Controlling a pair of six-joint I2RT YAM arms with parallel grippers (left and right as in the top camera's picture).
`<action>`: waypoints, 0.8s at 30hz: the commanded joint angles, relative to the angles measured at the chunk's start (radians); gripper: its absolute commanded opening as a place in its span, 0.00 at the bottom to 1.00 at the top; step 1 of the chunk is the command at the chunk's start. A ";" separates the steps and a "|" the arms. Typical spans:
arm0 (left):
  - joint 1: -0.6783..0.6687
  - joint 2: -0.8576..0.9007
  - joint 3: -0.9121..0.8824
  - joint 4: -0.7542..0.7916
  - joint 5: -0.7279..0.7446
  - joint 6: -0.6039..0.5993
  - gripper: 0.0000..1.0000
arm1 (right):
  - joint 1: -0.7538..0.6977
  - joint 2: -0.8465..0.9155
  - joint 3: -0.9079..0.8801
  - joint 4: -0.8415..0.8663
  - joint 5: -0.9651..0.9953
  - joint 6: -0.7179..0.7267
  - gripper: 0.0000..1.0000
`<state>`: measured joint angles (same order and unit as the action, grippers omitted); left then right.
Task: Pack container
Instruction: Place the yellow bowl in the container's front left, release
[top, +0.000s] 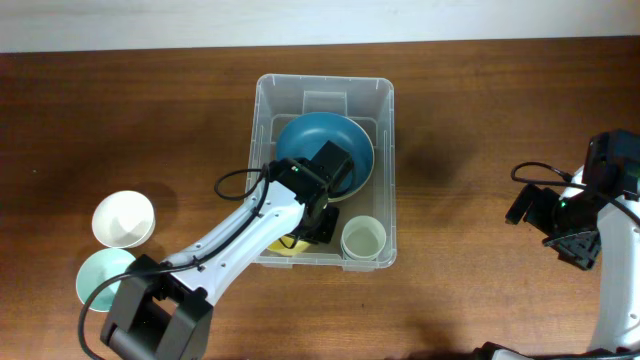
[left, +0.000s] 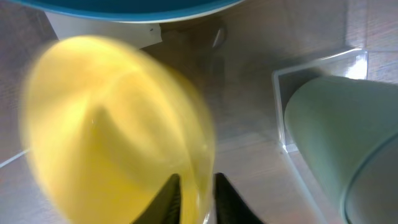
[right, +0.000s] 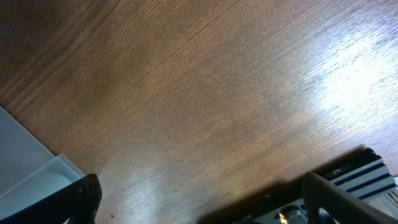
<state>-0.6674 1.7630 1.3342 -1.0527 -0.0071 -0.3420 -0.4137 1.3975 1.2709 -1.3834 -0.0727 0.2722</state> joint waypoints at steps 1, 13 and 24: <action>0.003 -0.004 -0.007 0.007 -0.003 -0.005 0.30 | -0.006 -0.013 -0.005 -0.002 0.005 -0.006 0.99; 0.026 -0.006 0.235 0.029 -0.229 0.026 0.16 | -0.006 -0.013 -0.005 -0.002 0.005 -0.006 0.99; 0.222 0.106 0.235 0.068 -0.153 0.032 0.05 | -0.006 -0.013 -0.005 0.000 0.005 -0.006 0.99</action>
<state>-0.4831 1.8030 1.5627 -0.9844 -0.2077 -0.3283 -0.4137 1.3975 1.2709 -1.3834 -0.0727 0.2722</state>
